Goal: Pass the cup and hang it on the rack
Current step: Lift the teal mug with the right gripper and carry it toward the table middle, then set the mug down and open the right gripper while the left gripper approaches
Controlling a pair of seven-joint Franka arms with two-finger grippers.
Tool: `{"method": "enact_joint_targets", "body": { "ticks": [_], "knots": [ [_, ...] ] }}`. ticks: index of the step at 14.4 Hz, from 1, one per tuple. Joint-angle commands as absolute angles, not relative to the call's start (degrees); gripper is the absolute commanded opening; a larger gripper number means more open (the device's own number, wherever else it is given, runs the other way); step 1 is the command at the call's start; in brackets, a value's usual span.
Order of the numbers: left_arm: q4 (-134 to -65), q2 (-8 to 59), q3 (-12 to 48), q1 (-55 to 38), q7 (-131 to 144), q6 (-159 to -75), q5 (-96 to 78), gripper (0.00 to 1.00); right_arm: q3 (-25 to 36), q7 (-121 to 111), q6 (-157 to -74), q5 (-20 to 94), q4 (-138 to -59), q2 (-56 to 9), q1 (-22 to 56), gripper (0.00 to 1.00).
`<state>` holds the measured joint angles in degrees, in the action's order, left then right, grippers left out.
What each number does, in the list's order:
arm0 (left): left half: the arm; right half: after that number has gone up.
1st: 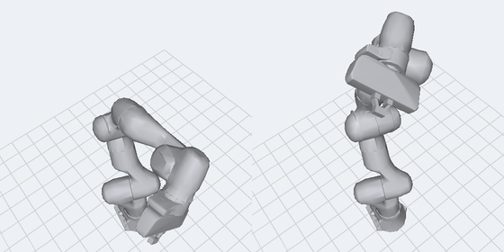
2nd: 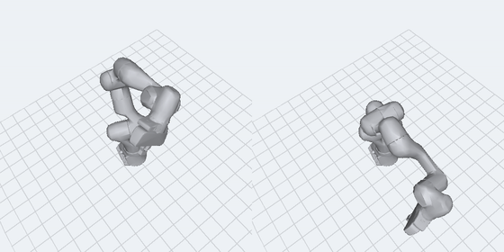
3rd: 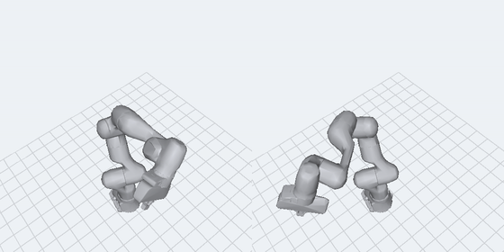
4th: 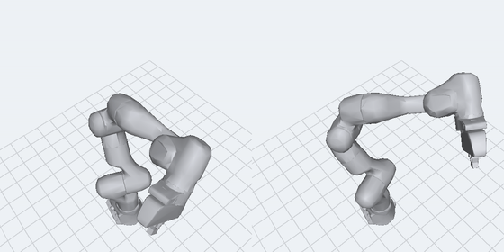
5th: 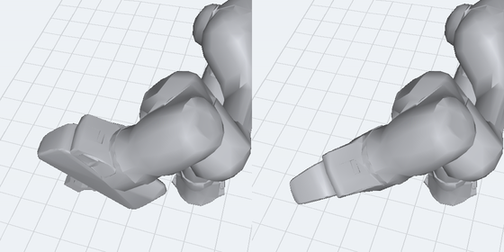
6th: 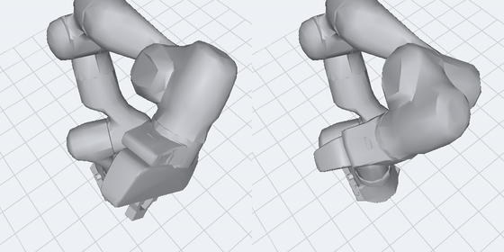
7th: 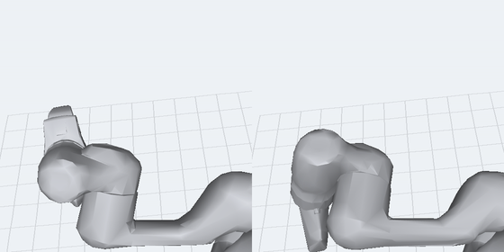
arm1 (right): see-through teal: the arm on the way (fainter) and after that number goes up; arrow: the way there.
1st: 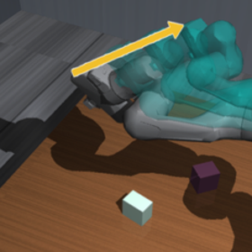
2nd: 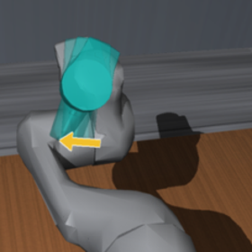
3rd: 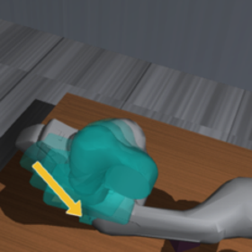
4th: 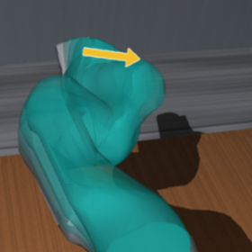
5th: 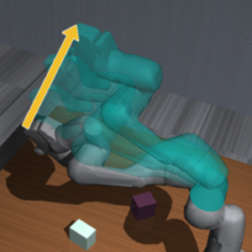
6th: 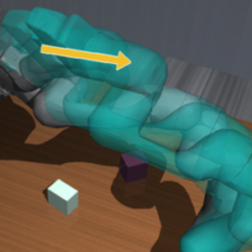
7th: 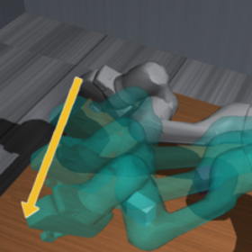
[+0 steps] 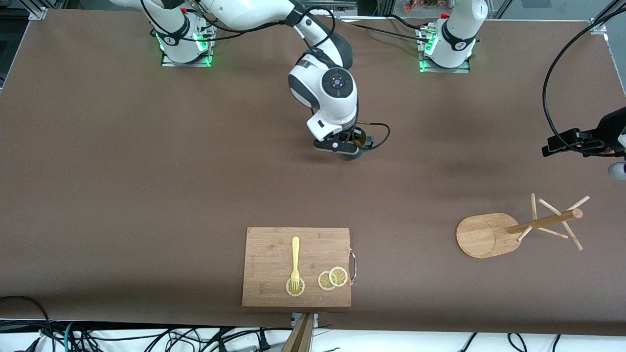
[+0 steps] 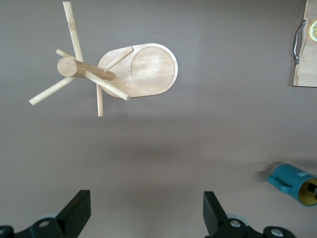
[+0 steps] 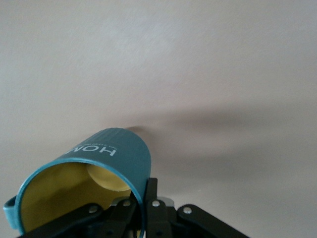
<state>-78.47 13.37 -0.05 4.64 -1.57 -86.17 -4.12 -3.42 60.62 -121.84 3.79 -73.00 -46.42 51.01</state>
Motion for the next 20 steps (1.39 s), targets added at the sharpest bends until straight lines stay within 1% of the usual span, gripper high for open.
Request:
{"method": "enact_joint_targets", "body": {
  "ticks": [1, 4, 9, 11, 13, 14, 15, 17, 18, 19, 20],
  "knots": [
    [-76.3, 14.3, 0.1, 4.7, -1.4, -84.5, -5.1, 1.0, -2.4, 62.4, -122.6, 3.4, -70.9, -48.9, 52.3, 0.0],
    [-76.3, 14.3, 0.2, 4.1, -1.3, -84.6, -5.1, 1.0, -2.4, 62.4, -123.1, 1.5, -70.8, -50.4, 52.3, 0.0],
    [-76.4, 14.9, 0.3, 4.4, -2.1, -84.6, -5.1, 1.0, -2.2, 62.5, -123.3, 1.5, -70.9, -50.7, 52.3, 0.0],
    [-76.6, 14.9, 0.4, 4.0, -2.7, -84.7, -4.9, 1.0, -2.2, 62.5, -123.2, 1.5, -70.9, -50.7, 52.3, 0.11],
    [-77.9, 14.8, 0.4, 4.1, -11.7, -84.7, -5.7, 1.0, -1.7, 62.2, -123.0, 1.6, -70.8, -50.3, 52.2, 0.3],
    [-78.8, 14.4, 0.4, 4.0, -17.3, -85.0, -6.1, 1.0, -1.3, 62.1, -122.6, 1.7, -70.7, -49.8, 52.0, 0.37],
    [-79.9, 14.1, 0.4, 3.9, -21.0, -85.0, -6.1, 1.0, -1.3, 62.0, -121.8, 2.1, -69.9, -49.1, 51.6, 0.47],
    [-83.7, 12.5, 0.4, 1.9, -25.6, -85.1, -7.6, 1.0, -1.1, 62.0, -116.6, 3.5, -65.9, -48.8, 50.8, 0.53],
    [-85.2, 12.4, 0.4, 1.8, -29.1, -85.0, -9.2, 1.0, -1.1, 62.0, -113.1, 4.5, -63.3, -48.8, 50.2, 0.6],
    [-86.8, 12.3, 0.4, 1.8, -33.8, -85.0, -10.6, 1.0, -1.1, 61.8, -110.2, 4.7, -61.7, -48.1, 49.6, 0.69],
    [-88.4, 12.3, 0.4, 1.8, -39.1, -85.3, -11.3, 1.0, -1.1, 61.6, -108.5, 4.7, -61.4, -46.8, 48.7, 0.82]
  ]
}}
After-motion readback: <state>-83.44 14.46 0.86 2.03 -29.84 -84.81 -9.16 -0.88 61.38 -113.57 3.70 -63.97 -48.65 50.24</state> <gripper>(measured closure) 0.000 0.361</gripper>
